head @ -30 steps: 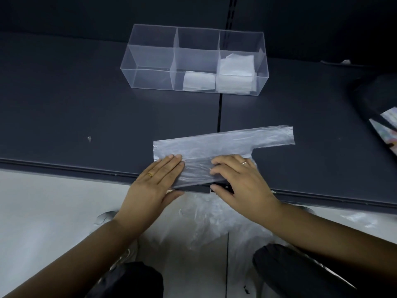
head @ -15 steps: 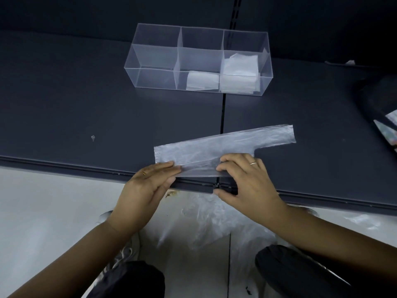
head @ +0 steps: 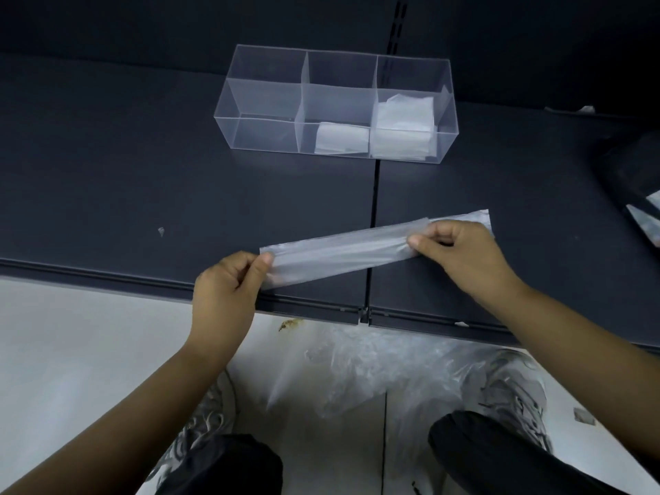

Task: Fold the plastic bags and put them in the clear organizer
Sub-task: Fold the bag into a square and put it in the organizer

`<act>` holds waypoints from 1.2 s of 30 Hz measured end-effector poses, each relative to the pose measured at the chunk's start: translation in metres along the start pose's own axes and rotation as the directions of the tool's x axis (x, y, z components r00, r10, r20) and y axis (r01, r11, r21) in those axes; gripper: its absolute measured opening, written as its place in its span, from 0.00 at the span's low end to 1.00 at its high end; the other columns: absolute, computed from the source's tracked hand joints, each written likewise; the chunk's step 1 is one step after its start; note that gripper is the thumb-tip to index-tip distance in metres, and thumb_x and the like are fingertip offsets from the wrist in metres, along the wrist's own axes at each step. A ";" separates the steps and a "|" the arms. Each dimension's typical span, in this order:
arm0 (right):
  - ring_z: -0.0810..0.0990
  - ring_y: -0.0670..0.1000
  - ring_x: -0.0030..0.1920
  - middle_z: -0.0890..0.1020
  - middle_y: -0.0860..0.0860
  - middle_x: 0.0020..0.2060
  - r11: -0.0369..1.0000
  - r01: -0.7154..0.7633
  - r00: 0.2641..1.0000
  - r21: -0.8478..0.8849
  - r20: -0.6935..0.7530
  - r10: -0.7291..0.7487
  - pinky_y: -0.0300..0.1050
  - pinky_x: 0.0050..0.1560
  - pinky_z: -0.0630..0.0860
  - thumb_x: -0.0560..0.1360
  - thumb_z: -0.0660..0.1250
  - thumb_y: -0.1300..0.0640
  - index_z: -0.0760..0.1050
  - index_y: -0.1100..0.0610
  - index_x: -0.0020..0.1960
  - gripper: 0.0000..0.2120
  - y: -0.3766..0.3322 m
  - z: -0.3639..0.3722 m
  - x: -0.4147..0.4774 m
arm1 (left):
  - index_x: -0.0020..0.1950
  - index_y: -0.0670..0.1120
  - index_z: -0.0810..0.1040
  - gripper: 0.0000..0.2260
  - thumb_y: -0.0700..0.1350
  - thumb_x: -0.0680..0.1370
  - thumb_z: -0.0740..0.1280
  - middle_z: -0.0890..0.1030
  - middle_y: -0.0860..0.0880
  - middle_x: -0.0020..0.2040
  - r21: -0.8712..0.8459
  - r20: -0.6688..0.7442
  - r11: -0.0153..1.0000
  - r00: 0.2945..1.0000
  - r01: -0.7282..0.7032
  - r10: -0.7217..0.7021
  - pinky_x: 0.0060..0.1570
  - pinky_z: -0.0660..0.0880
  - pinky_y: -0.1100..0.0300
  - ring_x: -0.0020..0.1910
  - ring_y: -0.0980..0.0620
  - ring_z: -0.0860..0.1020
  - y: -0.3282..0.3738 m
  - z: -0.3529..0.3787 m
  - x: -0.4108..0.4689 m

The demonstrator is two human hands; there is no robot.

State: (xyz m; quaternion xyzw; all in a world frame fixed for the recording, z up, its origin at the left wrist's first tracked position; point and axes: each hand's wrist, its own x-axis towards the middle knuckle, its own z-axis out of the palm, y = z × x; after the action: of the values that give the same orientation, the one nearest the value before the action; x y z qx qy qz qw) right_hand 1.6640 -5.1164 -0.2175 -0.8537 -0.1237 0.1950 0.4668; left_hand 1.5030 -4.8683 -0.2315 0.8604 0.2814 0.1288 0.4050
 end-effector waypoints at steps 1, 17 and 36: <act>0.82 0.40 0.38 0.85 0.44 0.35 1.000 -0.019 1.000 -0.003 -0.012 0.019 0.25 0.44 0.71 0.74 0.71 0.55 0.82 0.53 0.36 0.08 -0.002 0.003 0.004 | 0.34 0.48 0.75 0.16 0.52 0.80 0.63 0.74 0.52 0.27 0.021 -0.019 0.999 0.999 0.027 -0.026 0.27 0.66 0.68 0.28 0.54 0.71 0.001 0.002 0.003; 0.75 0.57 0.56 0.77 0.55 0.54 0.791 0.126 0.951 -0.599 -0.154 -0.269 0.53 0.59 0.70 0.71 0.70 0.61 0.74 0.56 0.62 0.20 -0.026 0.032 -0.003 | 0.77 0.47 0.36 0.38 0.69 0.74 0.30 0.37 0.50 0.78 0.645 0.549 0.514 0.811 -0.565 0.202 0.72 0.41 0.36 0.76 0.47 0.35 0.018 0.061 -0.022; 0.66 0.56 0.65 0.71 0.53 0.64 0.786 0.027 0.979 -0.618 -0.143 -0.146 0.49 0.66 0.60 0.77 0.66 0.50 0.73 0.55 0.66 0.19 0.047 -0.061 0.023 | 0.77 0.45 0.60 0.38 0.69 0.76 0.43 0.60 0.47 0.77 0.568 0.581 0.546 0.770 -0.615 0.263 0.66 0.56 0.28 0.76 0.40 0.56 0.023 0.055 -0.016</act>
State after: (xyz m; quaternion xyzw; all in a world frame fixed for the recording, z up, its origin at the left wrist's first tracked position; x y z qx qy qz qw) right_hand 1.7130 -5.1787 -0.2326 -0.9663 -0.1759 0.0435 0.1826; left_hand 1.5238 -4.9236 -0.2491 0.9955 -0.0198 -0.0881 0.0289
